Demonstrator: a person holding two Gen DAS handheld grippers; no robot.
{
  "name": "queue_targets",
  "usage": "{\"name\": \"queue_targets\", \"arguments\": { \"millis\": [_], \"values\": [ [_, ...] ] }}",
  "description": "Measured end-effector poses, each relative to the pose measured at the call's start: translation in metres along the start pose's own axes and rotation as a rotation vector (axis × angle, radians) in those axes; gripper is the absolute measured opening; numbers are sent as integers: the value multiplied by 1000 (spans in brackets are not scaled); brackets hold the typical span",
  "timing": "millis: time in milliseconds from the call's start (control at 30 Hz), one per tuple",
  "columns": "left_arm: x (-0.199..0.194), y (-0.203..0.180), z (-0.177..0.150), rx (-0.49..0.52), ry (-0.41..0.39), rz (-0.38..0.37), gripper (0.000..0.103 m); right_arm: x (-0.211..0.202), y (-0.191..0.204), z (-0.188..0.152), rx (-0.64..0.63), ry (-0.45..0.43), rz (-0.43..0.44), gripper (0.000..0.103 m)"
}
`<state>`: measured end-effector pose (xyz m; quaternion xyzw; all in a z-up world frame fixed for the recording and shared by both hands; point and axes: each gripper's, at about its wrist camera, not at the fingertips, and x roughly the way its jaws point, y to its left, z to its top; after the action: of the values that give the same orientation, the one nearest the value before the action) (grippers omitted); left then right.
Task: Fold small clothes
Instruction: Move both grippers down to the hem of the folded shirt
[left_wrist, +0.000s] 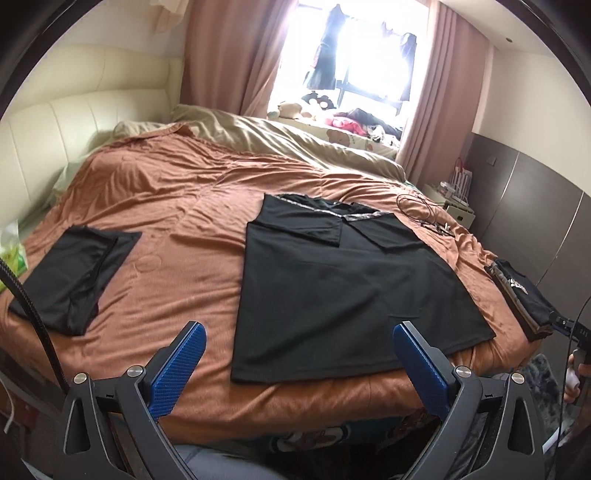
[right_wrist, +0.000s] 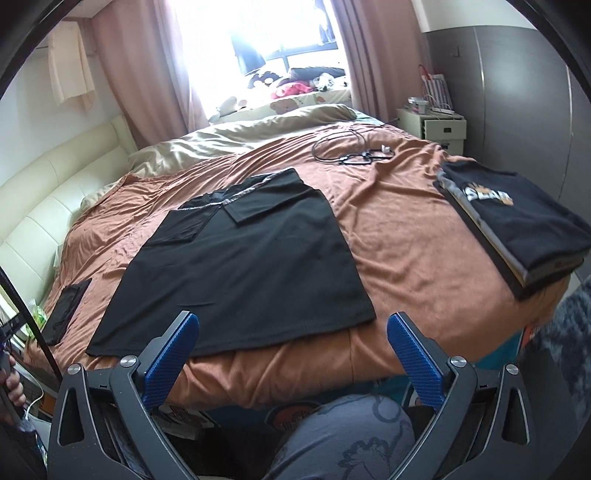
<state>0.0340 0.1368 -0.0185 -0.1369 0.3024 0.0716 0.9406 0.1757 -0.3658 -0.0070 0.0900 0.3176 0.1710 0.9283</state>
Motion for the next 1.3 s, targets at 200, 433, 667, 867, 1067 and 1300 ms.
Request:
{"name": "queue_targets", "arguments": {
  "millis": [200, 433, 667, 867, 1067, 1300],
  "values": [
    [4, 18, -19, -87, 39, -5, 88, -9, -12, -16, 45, -7, 9, 92],
    [4, 35, -34, -151, 52, -4, 81, -8, -30, -34, 91, -5, 21, 82],
    [21, 57, -44, -214, 82, -11, 78, 4, -45, -41, 166, 27, 42, 81],
    [50, 77, -49, -298, 121, -18, 72, 21, -48, -37, 195, 58, 41, 79],
    [84, 88, -48, -345, 168, -20, 66, 44, -56, -27, 215, 80, 50, 75],
    [124, 97, -51, -397, 260, -26, 63, 81, -69, -26, 268, 134, 74, 63]
  ]
}}
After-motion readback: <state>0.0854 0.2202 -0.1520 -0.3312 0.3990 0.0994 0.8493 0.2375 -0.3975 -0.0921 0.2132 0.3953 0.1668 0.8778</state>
